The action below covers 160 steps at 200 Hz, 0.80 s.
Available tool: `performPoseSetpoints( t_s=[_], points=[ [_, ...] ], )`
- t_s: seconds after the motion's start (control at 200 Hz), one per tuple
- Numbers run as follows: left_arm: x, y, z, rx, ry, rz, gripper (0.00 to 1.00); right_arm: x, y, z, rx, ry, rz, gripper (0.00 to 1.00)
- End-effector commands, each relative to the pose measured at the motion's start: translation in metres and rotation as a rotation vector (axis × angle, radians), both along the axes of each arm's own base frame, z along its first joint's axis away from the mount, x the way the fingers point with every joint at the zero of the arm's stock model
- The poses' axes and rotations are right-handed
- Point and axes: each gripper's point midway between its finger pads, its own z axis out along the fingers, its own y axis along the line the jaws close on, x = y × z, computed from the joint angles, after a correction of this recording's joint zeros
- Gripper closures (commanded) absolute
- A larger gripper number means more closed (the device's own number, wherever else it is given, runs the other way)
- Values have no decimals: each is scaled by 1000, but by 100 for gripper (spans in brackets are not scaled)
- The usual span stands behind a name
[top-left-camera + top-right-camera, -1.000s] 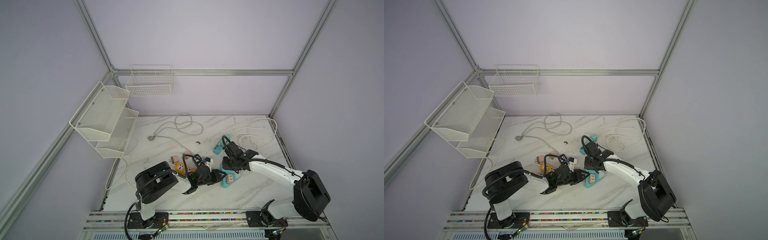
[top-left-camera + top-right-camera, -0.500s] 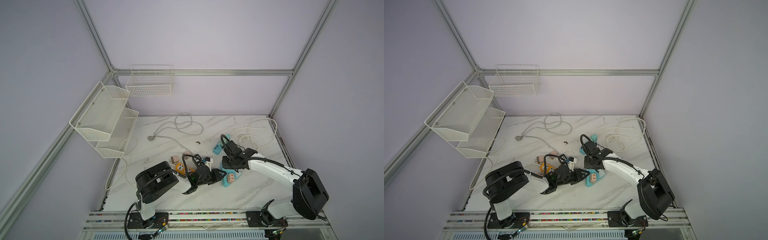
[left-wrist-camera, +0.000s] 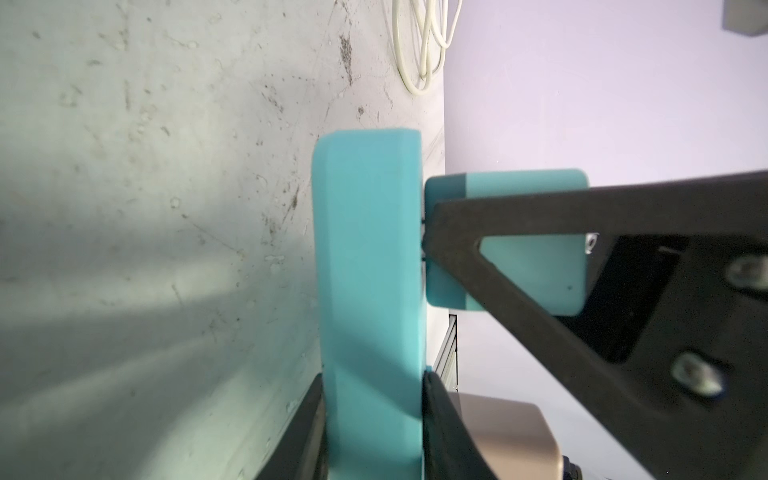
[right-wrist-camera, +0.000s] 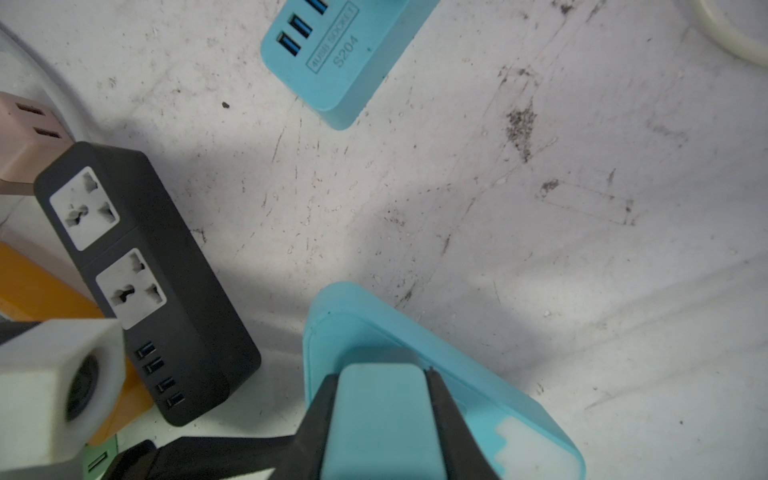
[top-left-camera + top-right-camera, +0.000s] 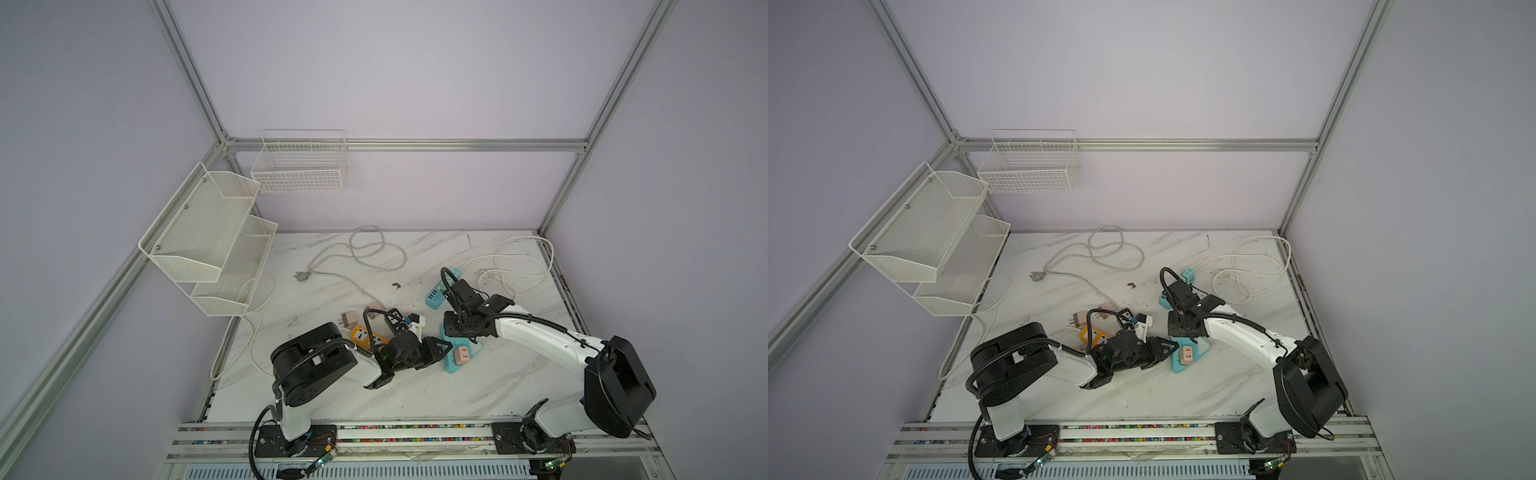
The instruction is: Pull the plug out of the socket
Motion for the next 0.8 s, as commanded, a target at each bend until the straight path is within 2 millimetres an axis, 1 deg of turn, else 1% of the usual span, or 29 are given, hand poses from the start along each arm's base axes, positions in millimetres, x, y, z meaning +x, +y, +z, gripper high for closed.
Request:
performPoseSetpoints(
  t_s=[0.0,0.06,0.15,0.235,0.285,0.35,0.385,0.48,0.58,0.63,0.67,0.745,0.795],
  points=[
    [-21,5,-26,72,55,-69,100,19,27,18,51,-81,19,95],
    [-21,6,-26,71,55,-69,100,18,29,16,60,-70,24,95],
    [-22,8,-28,74,58,-64,100,22,17,22,42,-104,-2,94],
    [-22,8,-28,76,59,-64,100,27,3,25,85,-98,-9,94],
    [-22,8,-28,76,61,-67,100,27,3,28,110,-98,-1,94],
    [-22,7,-29,75,62,-69,100,29,0,28,96,-99,-13,94],
    [-21,7,-28,74,61,-70,100,29,2,27,101,-93,-10,95],
    [-21,5,-29,71,64,-73,100,24,17,21,123,-78,15,96],
    [-20,6,-28,74,63,-73,100,21,19,16,89,-68,28,96],
    [-21,7,-30,80,67,-71,100,20,21,17,112,-68,50,96],
    [-21,8,-31,83,67,-70,100,23,17,20,129,-87,51,96],
    [-21,10,-32,81,69,-68,100,27,1,22,141,-100,9,96],
    [-21,10,-32,80,70,-68,100,29,-2,26,137,-109,-2,96]
  ],
)
